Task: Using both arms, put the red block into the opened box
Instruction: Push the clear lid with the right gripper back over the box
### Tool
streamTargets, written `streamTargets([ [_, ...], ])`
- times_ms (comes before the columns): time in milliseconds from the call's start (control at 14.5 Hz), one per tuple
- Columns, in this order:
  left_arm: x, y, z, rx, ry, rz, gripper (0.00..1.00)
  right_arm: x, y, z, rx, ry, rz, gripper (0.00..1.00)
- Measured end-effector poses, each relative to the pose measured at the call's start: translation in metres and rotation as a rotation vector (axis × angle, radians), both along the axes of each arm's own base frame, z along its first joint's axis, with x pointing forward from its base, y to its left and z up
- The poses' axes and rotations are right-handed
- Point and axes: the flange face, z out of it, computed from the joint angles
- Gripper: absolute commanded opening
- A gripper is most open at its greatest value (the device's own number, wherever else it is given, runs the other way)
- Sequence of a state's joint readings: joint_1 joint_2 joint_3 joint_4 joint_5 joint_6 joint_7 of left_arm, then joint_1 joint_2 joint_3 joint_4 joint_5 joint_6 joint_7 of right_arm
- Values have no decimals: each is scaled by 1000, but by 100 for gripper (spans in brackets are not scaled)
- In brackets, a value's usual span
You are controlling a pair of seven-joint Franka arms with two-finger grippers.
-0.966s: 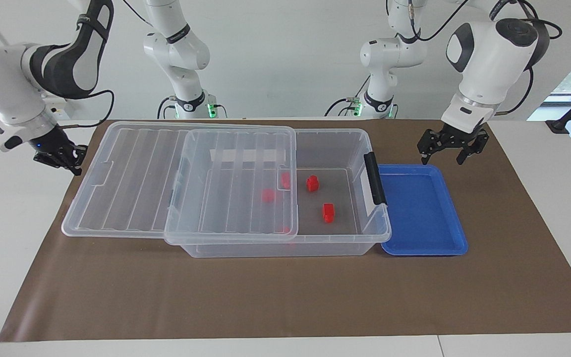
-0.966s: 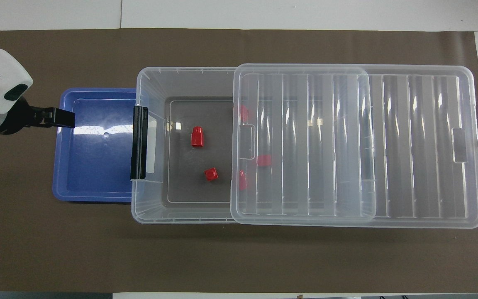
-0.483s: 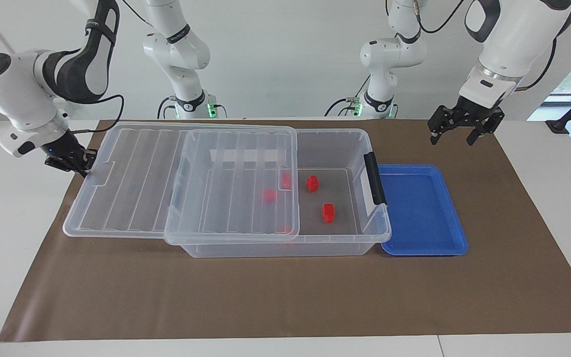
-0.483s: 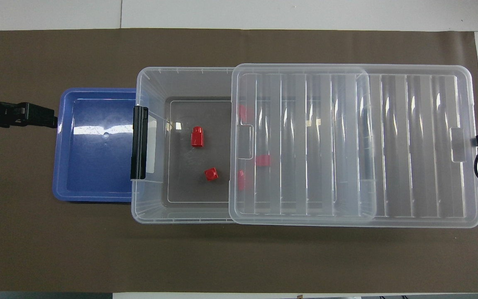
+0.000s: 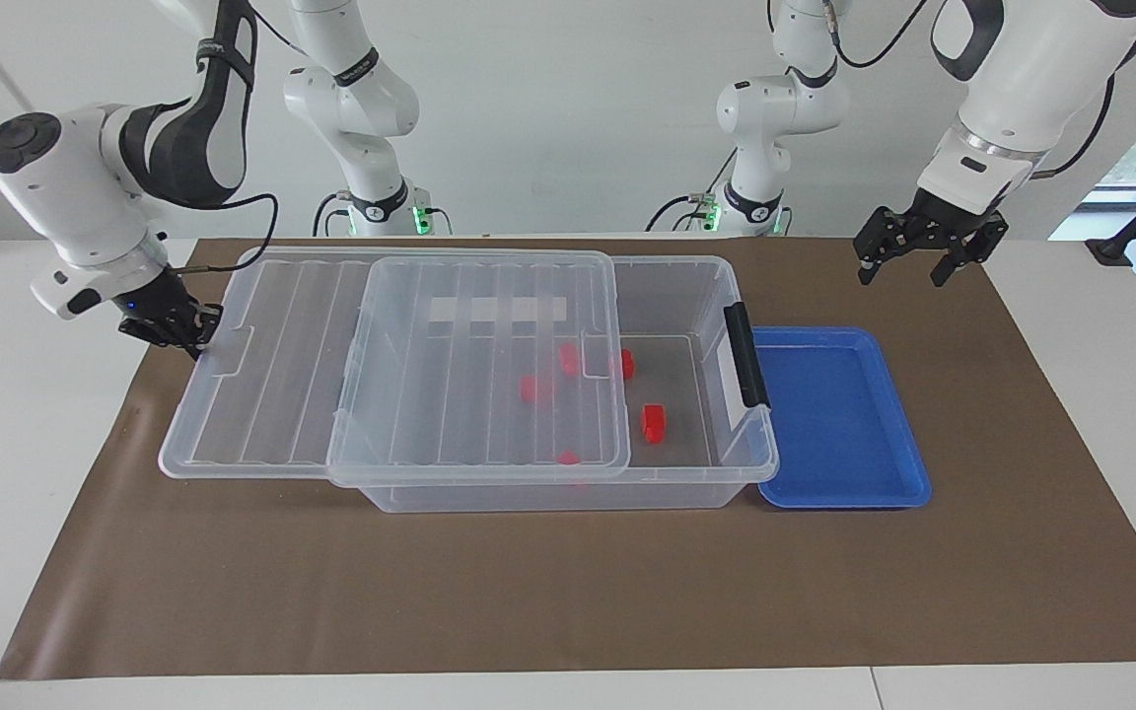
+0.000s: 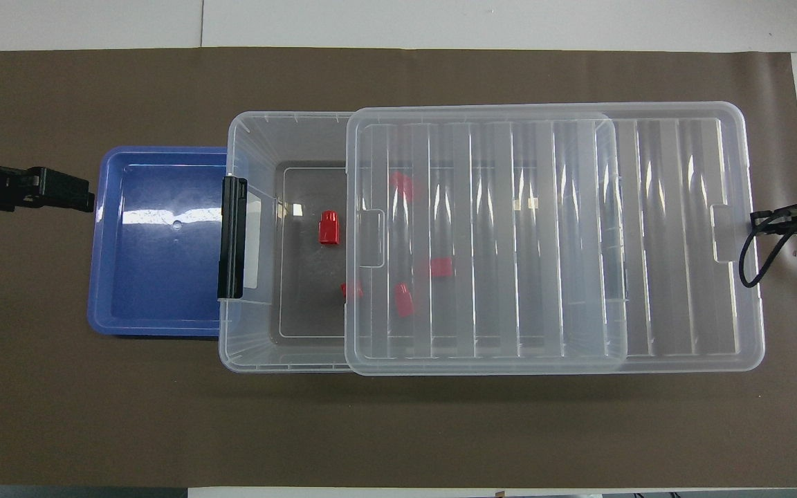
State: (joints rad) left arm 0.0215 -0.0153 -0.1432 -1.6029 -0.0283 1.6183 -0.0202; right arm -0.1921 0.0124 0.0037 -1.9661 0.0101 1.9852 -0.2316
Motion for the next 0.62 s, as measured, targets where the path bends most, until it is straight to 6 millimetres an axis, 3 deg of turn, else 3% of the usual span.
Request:
streamTargets([
  [621,2,21,0,1,4,-14,100,5,83,-6,2,16,-80,0],
])
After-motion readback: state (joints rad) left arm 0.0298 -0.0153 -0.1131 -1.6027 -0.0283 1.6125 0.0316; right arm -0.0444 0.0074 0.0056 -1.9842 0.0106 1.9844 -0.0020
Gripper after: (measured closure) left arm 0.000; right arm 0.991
